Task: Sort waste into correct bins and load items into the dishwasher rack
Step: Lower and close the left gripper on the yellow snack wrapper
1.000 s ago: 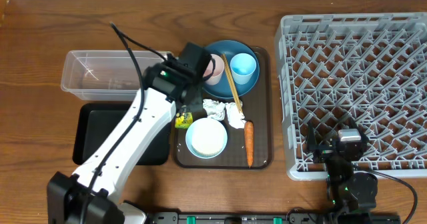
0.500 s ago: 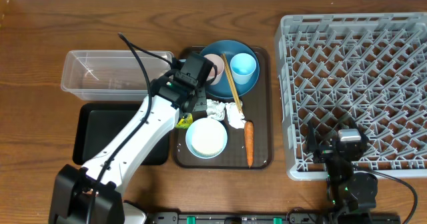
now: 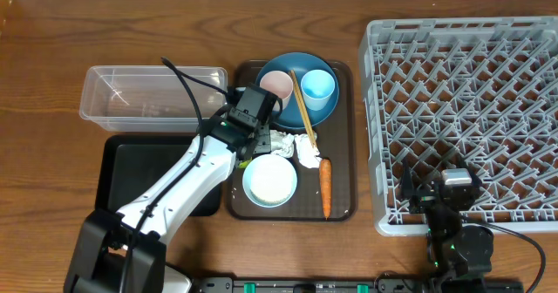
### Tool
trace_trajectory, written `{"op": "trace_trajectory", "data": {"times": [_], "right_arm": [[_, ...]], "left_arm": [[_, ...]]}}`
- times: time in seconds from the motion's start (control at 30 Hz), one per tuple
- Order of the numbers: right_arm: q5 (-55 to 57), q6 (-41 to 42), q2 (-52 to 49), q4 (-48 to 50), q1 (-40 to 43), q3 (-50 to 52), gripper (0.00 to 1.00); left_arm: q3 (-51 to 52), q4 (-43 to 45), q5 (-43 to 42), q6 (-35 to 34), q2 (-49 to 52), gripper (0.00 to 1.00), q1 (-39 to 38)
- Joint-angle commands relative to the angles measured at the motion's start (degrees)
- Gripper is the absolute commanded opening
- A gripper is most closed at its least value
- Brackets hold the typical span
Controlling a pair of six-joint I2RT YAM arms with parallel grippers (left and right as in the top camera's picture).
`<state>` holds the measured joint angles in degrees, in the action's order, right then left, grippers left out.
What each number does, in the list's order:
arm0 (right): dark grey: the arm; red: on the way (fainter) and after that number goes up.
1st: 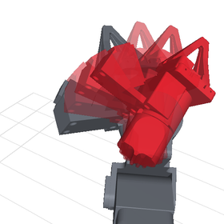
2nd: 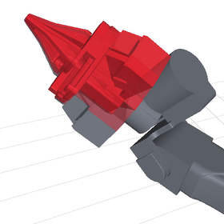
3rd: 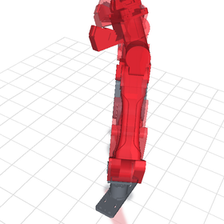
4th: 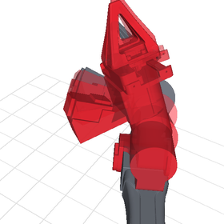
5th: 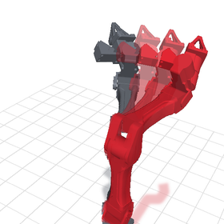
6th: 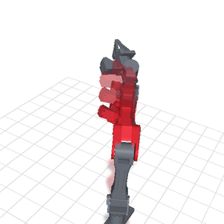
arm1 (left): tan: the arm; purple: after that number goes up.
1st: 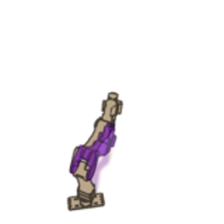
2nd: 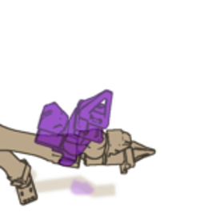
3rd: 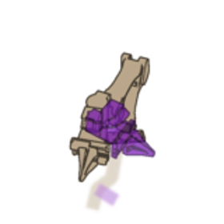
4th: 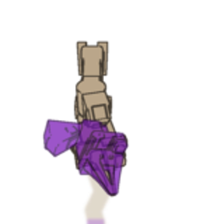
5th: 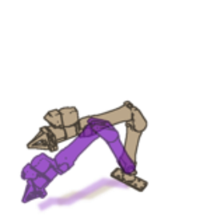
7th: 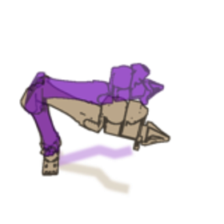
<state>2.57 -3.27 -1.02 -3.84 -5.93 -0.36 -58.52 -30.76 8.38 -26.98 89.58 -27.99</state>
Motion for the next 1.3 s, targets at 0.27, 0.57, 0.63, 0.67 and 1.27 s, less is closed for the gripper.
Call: {"op": "trace_trajectory", "data": {"times": [0.27,0.57,0.63,0.67,1.27], "right_arm": [[0.4,-0.6,0.1,-0.2,-1.6,0.1,0.99],[0.4,-0.6,0.1,-0.2,-1.6,0.1,0.99],[0.4,-0.7,0.1,-0.2,-1.6,0.1,0.99],[0.4,-0.6,0.1,-0.2,-1.6,0.1,0.99],[0.4,-0.6,0.1,-0.2,-1.6,0.1,0.99]], "left_arm": [[0.2,3.3,1.1,0.2,3.1,0.45,-0.9],[0.2,7.5,1.8,0.5,10.3,0.45,-1.3],[0.2,8.0,2.0,0.9,10.6,0.39,-1.2],[0.2,8.0,2.5,0.8,10.6,0.36,-1.2],[0.2,9.2,6.5,3.4,10.6,0.06,-1.2]]}}
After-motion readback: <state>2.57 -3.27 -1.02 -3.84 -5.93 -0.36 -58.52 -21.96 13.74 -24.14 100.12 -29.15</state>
